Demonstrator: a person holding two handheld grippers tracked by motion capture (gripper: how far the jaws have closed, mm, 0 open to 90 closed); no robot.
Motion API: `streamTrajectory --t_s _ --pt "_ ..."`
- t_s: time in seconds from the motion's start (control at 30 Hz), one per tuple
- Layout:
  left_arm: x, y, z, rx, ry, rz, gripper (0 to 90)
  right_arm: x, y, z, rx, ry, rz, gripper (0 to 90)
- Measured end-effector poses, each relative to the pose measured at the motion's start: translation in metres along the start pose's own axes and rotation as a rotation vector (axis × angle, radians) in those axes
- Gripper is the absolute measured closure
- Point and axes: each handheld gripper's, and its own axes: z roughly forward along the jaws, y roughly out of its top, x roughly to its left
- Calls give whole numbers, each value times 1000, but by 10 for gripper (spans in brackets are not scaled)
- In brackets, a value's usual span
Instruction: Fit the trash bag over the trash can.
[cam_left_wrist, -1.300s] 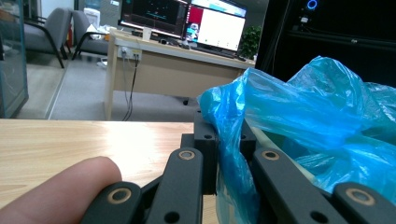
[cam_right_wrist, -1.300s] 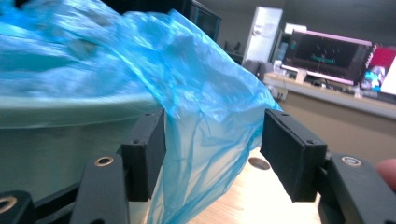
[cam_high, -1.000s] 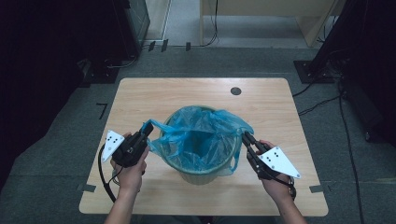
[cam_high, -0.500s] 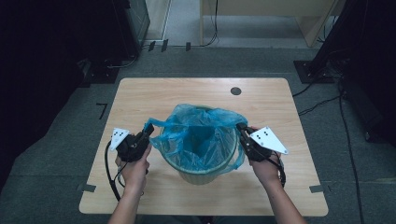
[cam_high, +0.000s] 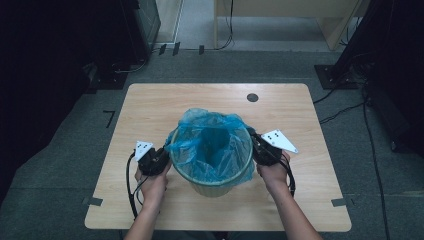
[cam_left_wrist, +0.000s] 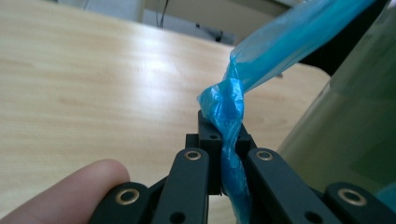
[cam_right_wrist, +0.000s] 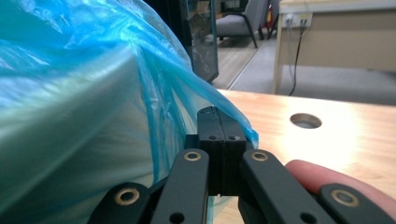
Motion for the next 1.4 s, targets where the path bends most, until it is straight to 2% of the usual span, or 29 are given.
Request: streamTrajectory --t_s 0.1,0.13,0.23,0.3,0.33,0.37,0.4,0.57,0.67,0.73,0.77,0.8,0.83,0.87,0.93,0.97,1.07,1.17,1.23,1.27,1.3,1.37,1.4 --pt "-1 -5 2 24 3 -1 891 -1 -1 2 7 9 25 900" --pt "-1 -8 4 48 8 -8 891 -1 -1 2 7 8 27 900" --pt "-1 -11 5 66 14 -12 892 0 0 1 3 11 26 900" --pt "1 -14 6 91 18 -23 891 -1 1 -1 -17 16 28 900" --pt "3 -17 7 115 28 -33 892 -2 4 -5 -49 35 33 900" --pt "3 -17 7 115 28 -33 892 -2 4 -5 -49 35 33 900" --pt "6 -20 7 138 41 -42 891 -3 9 -10 -80 43 32 900" --pt "7 -27 7 174 49 -42 890 -5 18 -11 -79 20 24 900" --pt "6 -30 8 188 41 -48 887 -3 18 -3 -39 10 9 900" --pt "5 -31 8 193 34 -45 885 -3 17 0 -28 5 15 900" --pt "4 -32 9 190 33 -46 883 -3 15 4 -3 6 43 900" --pt "3 -32 8 184 17 -49 879 -3 14 7 7 3 44 900" --pt "3 -32 8 184 17 -49 875 -3 14 7 7 3 44 900" --pt "2 -32 8 182 17 -44 871 -3 10 11 39 -5 41 900" --pt "1 -32 8 177 6 -48 865 -3 8 13 51 -7 39 900" --pt "0 -32 7 174 5 -46 864 -4 4 17 77 -13 47 900" --pt "-2 -32 8 175 -3 -41 860 -6 -2 19 102 -14 63 900" --pt "-5 -34 11 199 -13 -23 858 -8 -9 22 126 -15 74 900" --pt "-6 -35 15 228 -10 -20 856 -9 -11 23 139 -16 76 900" --pt "-7 -37 18 263 -5 -18 856 -11 -10 24 148 -20 85 900" --pt "-7 -37 18 263 -5 -18 867 -11 -10 24 148 -20 85 900" --pt "-4 -40 20 286 22 -12 880 -13 -12 24 164 -33 78 900" --pt "-4 -40 20 286 22 -12 882 -13 -12 24 164 -33 78 900"
